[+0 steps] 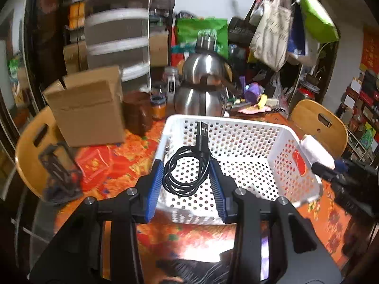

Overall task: Organize soft objects
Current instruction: 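Carry the cable and towel to the white basket and release both, then grasp the purple tissue box with the left tool while the right tool grasps it too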

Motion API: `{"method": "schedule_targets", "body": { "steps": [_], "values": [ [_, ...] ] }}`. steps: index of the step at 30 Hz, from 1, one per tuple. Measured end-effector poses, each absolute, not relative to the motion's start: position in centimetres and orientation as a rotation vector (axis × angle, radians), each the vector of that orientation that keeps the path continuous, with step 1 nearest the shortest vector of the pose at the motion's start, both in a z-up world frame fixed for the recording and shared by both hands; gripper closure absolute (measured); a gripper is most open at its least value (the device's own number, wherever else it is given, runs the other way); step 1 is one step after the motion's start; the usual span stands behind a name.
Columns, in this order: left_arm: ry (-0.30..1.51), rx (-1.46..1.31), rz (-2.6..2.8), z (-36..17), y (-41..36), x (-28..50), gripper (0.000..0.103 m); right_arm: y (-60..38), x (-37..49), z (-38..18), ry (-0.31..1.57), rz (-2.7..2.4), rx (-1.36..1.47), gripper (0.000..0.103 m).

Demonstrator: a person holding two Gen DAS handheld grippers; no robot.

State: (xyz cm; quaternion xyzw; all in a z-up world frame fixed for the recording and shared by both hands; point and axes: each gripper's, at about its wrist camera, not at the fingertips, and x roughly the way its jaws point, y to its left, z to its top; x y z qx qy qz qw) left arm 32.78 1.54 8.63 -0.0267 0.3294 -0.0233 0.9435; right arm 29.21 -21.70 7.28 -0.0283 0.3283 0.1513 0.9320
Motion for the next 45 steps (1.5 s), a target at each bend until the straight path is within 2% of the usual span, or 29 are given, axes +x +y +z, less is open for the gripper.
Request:
{"method": "schedule_targets", "body": {
  "steps": [5, 10, 12, 13, 14, 34, 39, 45],
  "values": [
    [0.754, -0.087, -0.045, 6.8, 0.5, 36.6, 0.066, -20.9, 30.6, 5.9, 0.690, 0.303, -0.066, 0.073],
    [0.772, -0.090, -0.053, 5.1, 0.1, 37.0, 0.065, -20.4, 30.2, 5.4, 0.666, 0.314, -0.072, 0.072],
    [0.767, -0.089, -0.052, 4.9, 0.1, 37.1, 0.050, -20.8, 30.2, 5.5, 0.652, 0.327, -0.045, 0.058],
    [0.763, -0.089, -0.046, 4.8, 0.2, 37.1, 0.031, -21.0, 30.1, 5.6, 0.654, 0.341, -0.028, 0.033],
    [0.757, -0.090, -0.040, 4.8, 0.3, 36.8, 0.020, -21.2, 30.0, 5.7, 0.648, 0.351, -0.014, 0.021],
    [0.709, -0.068, -0.030, 5.2, 1.2, 33.0, 0.018, -22.2, 28.1, 6.0, 0.645, 0.331, -0.012, 0.020],
    [0.664, -0.067, -0.056, 5.9, 1.2, 29.0, 0.018, -24.0, 24.8, 6.4, 0.632, 0.338, 0.038, 0.020],
    [0.599, -0.064, -0.103, 6.5, 1.2, 22.2, 0.010, -25.1, 20.2, 5.9, 0.621, 0.305, 0.005, 0.020]
  ]
}}
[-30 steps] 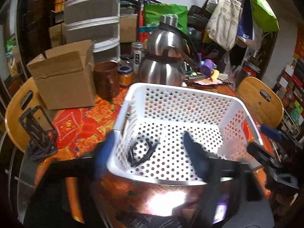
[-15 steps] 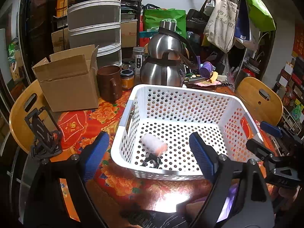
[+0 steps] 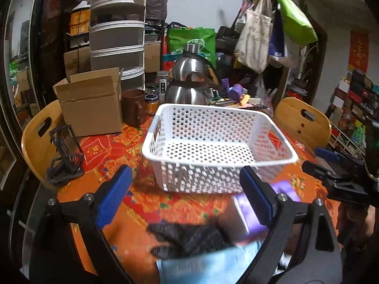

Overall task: Organize soft objects
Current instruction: 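Grasp the purple tissue box with the left tool while the right tool grasps it too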

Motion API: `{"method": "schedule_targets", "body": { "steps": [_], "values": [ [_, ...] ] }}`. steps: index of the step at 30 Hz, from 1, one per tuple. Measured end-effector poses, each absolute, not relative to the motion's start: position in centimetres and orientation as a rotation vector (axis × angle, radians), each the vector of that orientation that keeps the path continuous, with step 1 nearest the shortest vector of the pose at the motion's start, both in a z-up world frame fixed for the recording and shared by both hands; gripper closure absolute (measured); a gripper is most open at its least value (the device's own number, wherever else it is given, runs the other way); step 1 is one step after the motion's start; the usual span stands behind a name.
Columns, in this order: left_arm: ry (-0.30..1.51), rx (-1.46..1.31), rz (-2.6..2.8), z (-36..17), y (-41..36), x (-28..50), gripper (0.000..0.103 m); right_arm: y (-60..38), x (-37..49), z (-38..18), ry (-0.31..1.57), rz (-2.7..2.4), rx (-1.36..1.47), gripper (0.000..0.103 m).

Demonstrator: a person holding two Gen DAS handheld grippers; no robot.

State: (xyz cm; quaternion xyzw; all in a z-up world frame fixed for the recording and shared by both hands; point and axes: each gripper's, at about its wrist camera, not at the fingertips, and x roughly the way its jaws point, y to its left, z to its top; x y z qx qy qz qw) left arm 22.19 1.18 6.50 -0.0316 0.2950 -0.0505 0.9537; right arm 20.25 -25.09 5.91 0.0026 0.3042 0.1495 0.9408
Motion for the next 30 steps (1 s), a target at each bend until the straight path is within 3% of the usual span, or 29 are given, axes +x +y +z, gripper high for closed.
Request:
{"method": "schedule_targets", "body": {
  "steps": [11, 27, 30],
  "values": [
    [0.616, -0.126, -0.158, 0.2, 1.7, 13.1, 0.006, -25.1, 12.7, 0.6, 0.649, 0.362, 0.017, 0.019],
    [0.711, -0.057, -0.246, -3.3, -4.1, 16.5, 0.006, -23.7, 14.7, -1.0, 0.664, 0.420, -0.015, 0.021],
    [0.722, -0.050, -0.255, -3.7, -4.7, 17.4, 0.019, -23.2, 15.4, -1.3, 0.684, 0.451, -0.020, 0.035]
  ]
}}
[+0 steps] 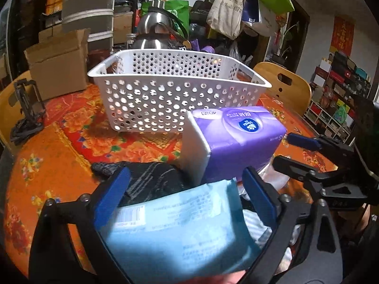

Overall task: Organize soft objects
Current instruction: 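Grasp the purple tissue box with the left tool while the right tool grasps it too, then carry the purple tissue box into the white basket and release it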

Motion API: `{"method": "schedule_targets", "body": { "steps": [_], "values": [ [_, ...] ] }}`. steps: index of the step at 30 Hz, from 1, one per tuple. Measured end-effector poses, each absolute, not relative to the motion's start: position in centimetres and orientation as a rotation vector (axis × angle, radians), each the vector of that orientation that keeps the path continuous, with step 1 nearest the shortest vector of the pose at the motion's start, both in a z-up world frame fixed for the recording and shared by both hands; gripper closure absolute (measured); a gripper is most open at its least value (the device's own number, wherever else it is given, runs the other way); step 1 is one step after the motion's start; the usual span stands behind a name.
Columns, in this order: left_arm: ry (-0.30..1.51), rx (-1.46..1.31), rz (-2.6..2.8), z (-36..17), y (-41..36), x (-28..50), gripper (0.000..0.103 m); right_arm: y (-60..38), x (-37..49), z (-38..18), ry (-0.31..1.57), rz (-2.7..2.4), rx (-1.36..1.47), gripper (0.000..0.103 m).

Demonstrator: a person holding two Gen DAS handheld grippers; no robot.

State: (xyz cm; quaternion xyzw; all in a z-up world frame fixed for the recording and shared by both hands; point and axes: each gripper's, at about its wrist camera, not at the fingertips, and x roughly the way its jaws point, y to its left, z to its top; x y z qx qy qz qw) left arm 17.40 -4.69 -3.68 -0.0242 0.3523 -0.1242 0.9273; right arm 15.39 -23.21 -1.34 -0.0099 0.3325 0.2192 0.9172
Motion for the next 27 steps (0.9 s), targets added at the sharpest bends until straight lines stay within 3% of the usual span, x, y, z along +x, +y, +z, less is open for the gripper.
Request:
{"method": "schedule_targets", "body": {
  "steps": [1, 6, 8, 11, 22, 27],
  "values": [
    [0.731, -0.055, -0.262, -3.8, -4.8, 17.7, 0.026, -23.1, 15.7, -1.6, 0.697, 0.464, -0.018, 0.040],
    [0.768, -0.074, -0.316, -4.6, -5.4, 19.2, 0.034, -22.6, 16.6, -2.2, 0.714, 0.503, -0.028, 0.045],
    [0.770, -0.073, -0.330, -4.7, -5.6, 19.5, 0.049, -22.7, 16.7, -2.3, 0.712, 0.525, -0.024, 0.053],
    [0.784, -0.077, -0.368, -4.7, -5.9, 19.8, 0.058, -22.6, 16.7, -2.4, 0.706, 0.534, -0.030, 0.055],
    [0.782, -0.041, -0.396, -5.3, -7.2, 20.2, 0.065, -22.4, 16.7, -2.3, 0.709, 0.534, -0.066, 0.060],
    [0.758, -0.020, -0.364, -5.3, -7.6, 19.8, 0.067, -21.7, 16.0, -2.2, 0.684, 0.494, -0.113, 0.067]
  ]
}}
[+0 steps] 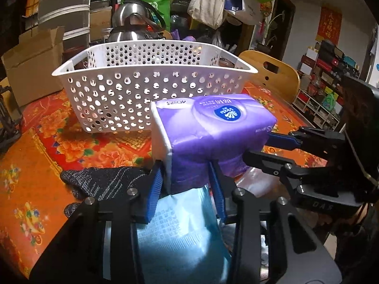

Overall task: Organize soft objects
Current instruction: 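Carry the purple tissue box into the white basket and release it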

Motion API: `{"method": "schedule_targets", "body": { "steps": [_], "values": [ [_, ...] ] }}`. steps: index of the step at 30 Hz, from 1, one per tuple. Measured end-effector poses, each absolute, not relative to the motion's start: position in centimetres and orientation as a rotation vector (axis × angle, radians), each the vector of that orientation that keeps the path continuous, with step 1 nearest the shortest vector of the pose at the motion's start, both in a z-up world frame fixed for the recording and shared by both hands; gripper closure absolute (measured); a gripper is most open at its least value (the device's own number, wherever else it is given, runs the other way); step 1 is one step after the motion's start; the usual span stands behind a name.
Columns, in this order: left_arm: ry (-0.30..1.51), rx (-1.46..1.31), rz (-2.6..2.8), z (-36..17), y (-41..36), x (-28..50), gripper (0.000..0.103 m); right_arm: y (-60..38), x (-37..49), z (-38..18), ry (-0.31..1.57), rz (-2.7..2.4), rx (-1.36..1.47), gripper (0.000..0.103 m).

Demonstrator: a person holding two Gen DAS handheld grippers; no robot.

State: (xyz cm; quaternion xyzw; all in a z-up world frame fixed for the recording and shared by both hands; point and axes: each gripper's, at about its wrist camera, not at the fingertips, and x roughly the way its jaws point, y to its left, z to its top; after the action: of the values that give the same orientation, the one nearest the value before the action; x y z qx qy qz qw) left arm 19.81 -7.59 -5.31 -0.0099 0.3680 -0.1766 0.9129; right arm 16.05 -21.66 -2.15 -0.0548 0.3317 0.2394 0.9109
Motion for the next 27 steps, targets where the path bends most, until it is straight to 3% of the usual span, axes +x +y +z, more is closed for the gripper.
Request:
{"method": "schedule_targets", "body": {
  "steps": [11, 27],
  "values": [
    [0.681, 0.022, -0.345, -3.1, -8.1, 18.6, 0.070, -21.9, 15.1, 0.1, 0.615, 0.439, -0.105, 0.070],
    [0.526, 0.000, -0.326, 5.3, -6.6, 14.7, 0.070, -20.6, 12.8, 8.2, 0.492, 0.428, -0.143, 0.070]
  ]
}}
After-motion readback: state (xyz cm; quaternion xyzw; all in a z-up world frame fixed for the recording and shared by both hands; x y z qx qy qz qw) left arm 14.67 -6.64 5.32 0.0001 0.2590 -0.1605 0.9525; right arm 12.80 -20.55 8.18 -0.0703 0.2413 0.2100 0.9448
